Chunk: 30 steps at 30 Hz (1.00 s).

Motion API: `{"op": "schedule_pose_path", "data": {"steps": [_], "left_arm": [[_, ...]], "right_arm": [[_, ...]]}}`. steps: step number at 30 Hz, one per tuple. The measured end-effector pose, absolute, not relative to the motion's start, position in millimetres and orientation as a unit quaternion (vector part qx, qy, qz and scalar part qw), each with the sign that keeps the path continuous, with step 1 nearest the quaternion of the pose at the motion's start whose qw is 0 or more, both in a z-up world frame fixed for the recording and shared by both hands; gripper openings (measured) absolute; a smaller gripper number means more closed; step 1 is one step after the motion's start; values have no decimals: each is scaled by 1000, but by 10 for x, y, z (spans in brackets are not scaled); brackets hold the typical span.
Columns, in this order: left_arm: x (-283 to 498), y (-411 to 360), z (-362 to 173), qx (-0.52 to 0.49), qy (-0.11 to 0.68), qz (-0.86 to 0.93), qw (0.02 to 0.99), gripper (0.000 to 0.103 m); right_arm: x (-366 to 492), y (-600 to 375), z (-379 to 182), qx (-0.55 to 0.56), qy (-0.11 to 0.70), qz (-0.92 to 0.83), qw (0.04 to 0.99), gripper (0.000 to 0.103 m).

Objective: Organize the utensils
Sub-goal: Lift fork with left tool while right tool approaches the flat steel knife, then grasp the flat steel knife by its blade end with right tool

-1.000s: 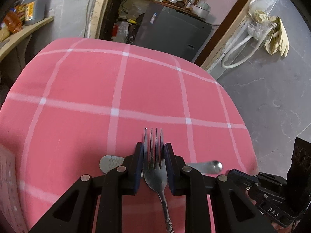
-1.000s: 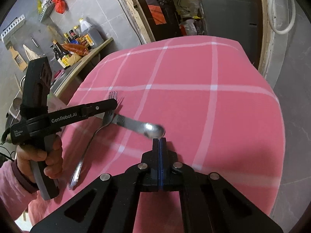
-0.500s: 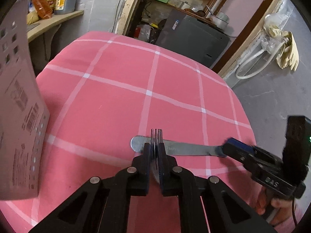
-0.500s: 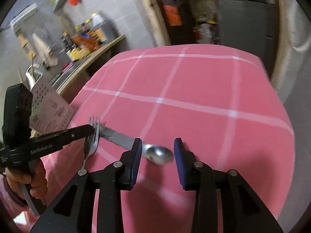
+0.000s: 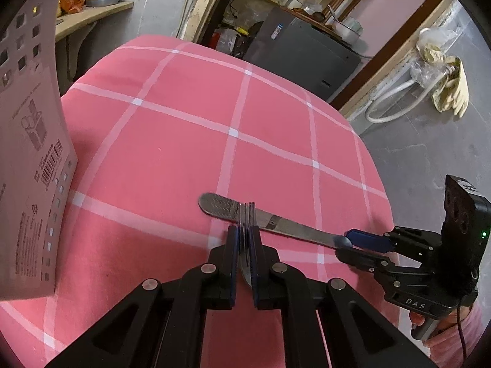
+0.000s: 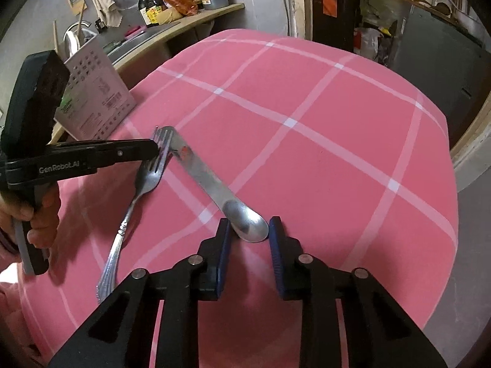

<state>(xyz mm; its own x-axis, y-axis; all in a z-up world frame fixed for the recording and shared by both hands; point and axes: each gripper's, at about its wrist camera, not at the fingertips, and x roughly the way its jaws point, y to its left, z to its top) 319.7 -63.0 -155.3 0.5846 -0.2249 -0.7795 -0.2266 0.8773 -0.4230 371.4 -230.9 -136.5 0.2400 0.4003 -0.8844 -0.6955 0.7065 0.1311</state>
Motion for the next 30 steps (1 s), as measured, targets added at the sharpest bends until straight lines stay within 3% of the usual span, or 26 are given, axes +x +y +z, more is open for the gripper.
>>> {"op": "schedule_pose_path", "data": {"steps": [5,7,15,17,19,20,30], "left_arm": [[3148,-605,-1545,-257,463,-1,848,6],[3115,-602,-1521,-255,463,-2,849,4],[2996,-540,-1527,-271,466,-1,842,4],[2989,-545,-1528,-272,466,1,842,4],[2974,-552,-1526,-272,467,5,841,4],[2963,-550,-1526,-274,466,9,841,4],[2903,-528,-1562,-305,462,28,832,4]], "right_arm": [[3674,-2298,-1322,-164,504,344,775,21],[3664,-2327,-1276,-165,504,338,777,3],[3517,-2438,-1228,-143,512,339,776,3],[3573,-2389,-1223,-147,508,340,778,8],[3641,-2298,-1230,-156,506,352,772,29],[3687,-2224,-1247,-163,505,359,768,31],[3787,-1593,-1340,-283,494,413,711,30]]}}
